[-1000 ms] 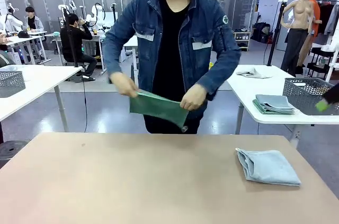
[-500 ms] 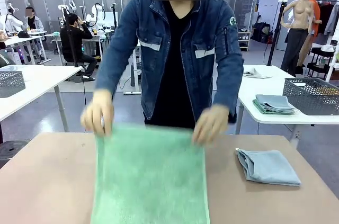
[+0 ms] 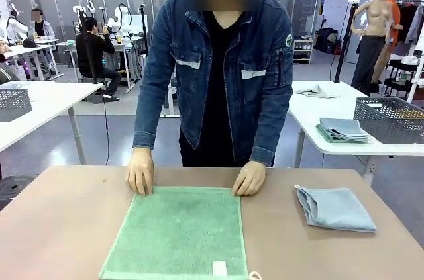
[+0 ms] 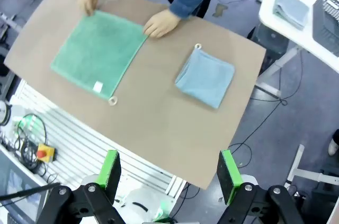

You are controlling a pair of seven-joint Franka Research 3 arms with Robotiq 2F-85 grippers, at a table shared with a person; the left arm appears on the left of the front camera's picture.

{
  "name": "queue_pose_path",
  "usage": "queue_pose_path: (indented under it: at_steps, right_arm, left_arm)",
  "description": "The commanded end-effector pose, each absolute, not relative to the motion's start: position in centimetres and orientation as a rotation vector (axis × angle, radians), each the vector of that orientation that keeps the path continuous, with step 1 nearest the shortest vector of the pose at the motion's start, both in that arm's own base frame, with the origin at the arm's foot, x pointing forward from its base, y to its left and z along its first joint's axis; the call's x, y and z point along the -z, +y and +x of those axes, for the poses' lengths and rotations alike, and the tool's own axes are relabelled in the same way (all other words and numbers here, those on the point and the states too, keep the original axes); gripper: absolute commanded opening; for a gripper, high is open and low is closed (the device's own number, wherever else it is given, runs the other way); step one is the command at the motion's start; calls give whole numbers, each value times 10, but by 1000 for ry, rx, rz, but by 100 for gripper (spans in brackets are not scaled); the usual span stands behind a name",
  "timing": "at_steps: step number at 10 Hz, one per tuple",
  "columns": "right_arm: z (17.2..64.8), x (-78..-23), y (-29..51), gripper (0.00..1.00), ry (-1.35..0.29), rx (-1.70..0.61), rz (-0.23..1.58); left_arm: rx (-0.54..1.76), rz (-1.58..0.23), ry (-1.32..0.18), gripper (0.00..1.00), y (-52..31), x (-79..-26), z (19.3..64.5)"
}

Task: Fold the towels and place them in the basket.
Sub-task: When a person lays out a Towel with hook on the table, fold it in half twice.

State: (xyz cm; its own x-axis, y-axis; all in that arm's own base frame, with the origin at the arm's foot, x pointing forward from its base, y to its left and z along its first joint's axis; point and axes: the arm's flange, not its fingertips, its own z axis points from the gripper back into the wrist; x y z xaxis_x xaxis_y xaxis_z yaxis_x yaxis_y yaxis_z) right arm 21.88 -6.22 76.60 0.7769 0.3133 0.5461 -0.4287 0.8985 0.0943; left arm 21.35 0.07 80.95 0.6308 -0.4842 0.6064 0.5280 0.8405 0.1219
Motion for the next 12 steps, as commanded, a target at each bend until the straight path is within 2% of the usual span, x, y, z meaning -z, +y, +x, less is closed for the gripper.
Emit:
queue_pose_path:
  at_steps: [1,12]
  right_arm:
    - [227,-749,-52,91,-519,-430,255]
    - [229,-744,-53,91,-500,-430,243]
  left_arm:
    - [587,-75,-673,100,0,-808,213]
    - [587,-75,-673,100,0,-808,213]
